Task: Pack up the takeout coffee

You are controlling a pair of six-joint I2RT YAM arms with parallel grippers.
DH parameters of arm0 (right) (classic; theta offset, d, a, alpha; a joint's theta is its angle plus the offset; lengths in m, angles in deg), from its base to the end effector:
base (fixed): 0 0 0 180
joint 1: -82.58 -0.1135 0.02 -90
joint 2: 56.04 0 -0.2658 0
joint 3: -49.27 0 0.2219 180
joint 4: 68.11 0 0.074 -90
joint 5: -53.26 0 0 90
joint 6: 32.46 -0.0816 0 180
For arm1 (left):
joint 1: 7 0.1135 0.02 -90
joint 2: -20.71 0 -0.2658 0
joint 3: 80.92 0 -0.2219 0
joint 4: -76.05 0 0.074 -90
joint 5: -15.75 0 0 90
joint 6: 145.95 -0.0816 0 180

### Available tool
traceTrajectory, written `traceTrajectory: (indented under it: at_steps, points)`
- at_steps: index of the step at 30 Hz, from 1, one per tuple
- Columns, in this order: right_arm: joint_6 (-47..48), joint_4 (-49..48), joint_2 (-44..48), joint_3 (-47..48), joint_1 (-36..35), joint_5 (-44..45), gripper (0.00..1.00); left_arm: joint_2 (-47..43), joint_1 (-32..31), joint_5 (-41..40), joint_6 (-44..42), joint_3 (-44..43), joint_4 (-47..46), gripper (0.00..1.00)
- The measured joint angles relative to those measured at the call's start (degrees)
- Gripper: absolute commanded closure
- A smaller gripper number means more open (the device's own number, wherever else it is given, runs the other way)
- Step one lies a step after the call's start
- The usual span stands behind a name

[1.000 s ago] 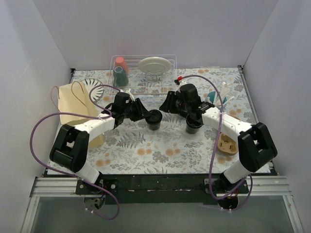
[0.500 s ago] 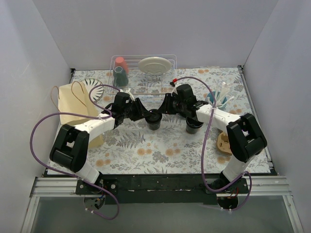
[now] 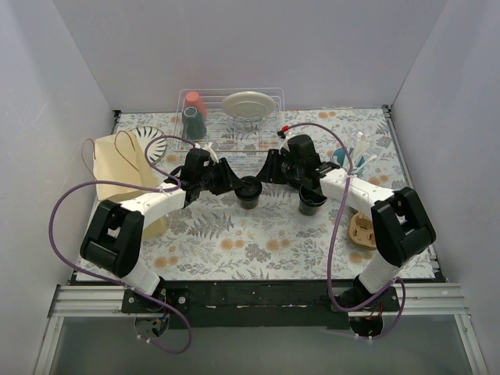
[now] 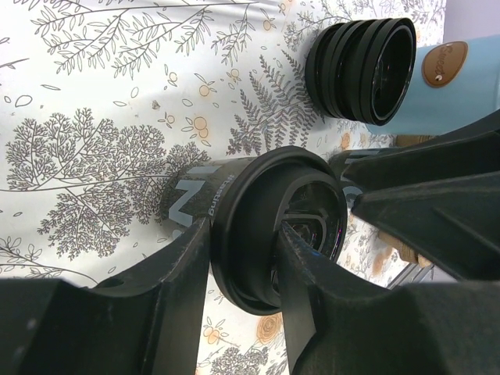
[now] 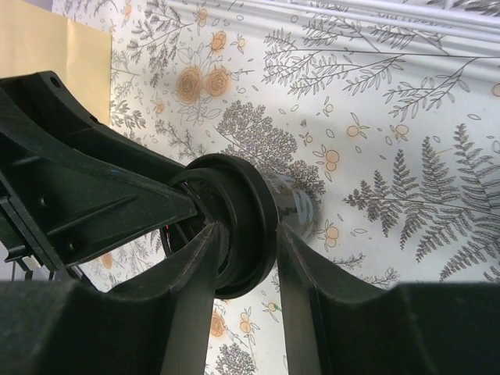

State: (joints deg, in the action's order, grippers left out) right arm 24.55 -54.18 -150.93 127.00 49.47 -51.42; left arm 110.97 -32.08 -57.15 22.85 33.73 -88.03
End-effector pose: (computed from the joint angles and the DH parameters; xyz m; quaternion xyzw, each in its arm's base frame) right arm 0.3117 0.2280 0.2339 -0.0637 0.8635 0.3592 0.3481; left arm 0.2955 -0.1648 0.1865 -0.3511 0.8302 -0.4073 0.1472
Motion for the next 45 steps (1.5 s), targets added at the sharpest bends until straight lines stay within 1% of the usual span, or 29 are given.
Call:
traceTrajectory:
  at_steps: [6,16,19,22,27,31,37,41,45]
  points:
    - [0.04,0.59,0.76,0.00,1.29,-0.04,0.61,-0.20,-0.17,0.04,-0.70,0.02,0.20,0.65]
    - [0.26,0.59,-0.46,0.13,1.62,-1.27,0.63,-0.13,-0.22,0.09,-1.01,0.00,0.13,0.65]
    - [0.22,0.17,-2.34,0.13,1.77,-1.92,0.66,-0.11,-0.22,0.09,-1.03,0.00,0.11,0.65]
    - [-0.07,-1.49,-2.95,-0.09,2.25,-3.78,0.71,-0.04,-0.26,-0.02,-0.98,0.02,-0.02,0.65]
    - [-2.01,-7.34,-2.47,-3.61,2.64,-5.46,0.77,0.13,-0.26,0.02,-0.55,0.04,-0.15,0.65]
    - [-4.83,-13.94,-1.36,-8.20,2.82,-6.01,0.78,0.15,-0.28,0.00,0.02,0.31,-0.57,0.65]
    - [-8.72,-23.08,0.04,-14.53,2.62,-4.59,0.80,0.15,-0.46,-0.15,1.05,0.94,-1.73,0.65]
    - [-9.33,-25.53,0.28,-15.93,1.95,-2.64,0.80,0.17,-0.44,-0.31,1.75,1.36,-2.54,0.65]
    - [-8.79,-25.38,0.92,-15.98,0.52,0.94,0.79,0.17,-0.42,-0.83,2.40,1.55,-2.91,0.65]
